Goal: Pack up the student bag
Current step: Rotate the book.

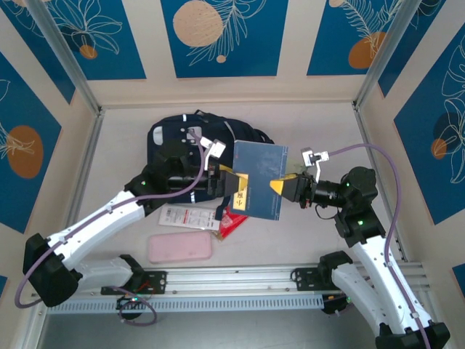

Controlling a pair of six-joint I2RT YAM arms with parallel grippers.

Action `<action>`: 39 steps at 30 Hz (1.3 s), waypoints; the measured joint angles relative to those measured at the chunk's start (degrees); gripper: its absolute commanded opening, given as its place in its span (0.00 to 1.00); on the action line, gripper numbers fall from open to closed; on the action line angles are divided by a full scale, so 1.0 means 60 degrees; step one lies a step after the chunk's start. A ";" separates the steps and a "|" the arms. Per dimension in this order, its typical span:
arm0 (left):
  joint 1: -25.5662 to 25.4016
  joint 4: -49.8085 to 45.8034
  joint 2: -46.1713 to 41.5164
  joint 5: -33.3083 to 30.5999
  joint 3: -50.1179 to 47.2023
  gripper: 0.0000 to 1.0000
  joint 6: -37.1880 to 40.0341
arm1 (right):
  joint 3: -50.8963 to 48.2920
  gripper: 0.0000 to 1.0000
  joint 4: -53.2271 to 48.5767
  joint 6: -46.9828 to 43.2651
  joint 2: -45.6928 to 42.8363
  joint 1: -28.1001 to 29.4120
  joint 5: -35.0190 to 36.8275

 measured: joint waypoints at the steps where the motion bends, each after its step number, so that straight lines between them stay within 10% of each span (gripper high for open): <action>1: 0.0000 0.0197 -0.0069 0.0106 -0.0069 0.69 -0.0033 | -0.0029 0.00 0.0000 0.0000 -0.0044 0.0000 -0.0033; 17: 0.0018 0.1953 -0.0055 0.1118 -0.0503 0.00 -0.0933 | -0.0637 0.00 -0.0412 -0.0251 -0.0357 -0.0004 -0.0011; 23: 0.0015 0.1723 -0.0036 0.1089 -0.0535 0.00 -0.0736 | -0.0637 0.00 -0.1300 -0.0790 -0.0419 0.0018 0.0608; 28: 0.0007 0.1311 -0.0124 0.0619 -0.0557 0.00 -0.0506 | -0.0860 0.53 -0.1162 -0.0572 -0.0659 0.0055 0.1202; 39: 0.0007 0.3548 -0.1279 -0.2980 -0.2459 0.00 -0.2626 | -0.2765 0.81 0.1206 0.0375 -0.1599 0.1002 0.3537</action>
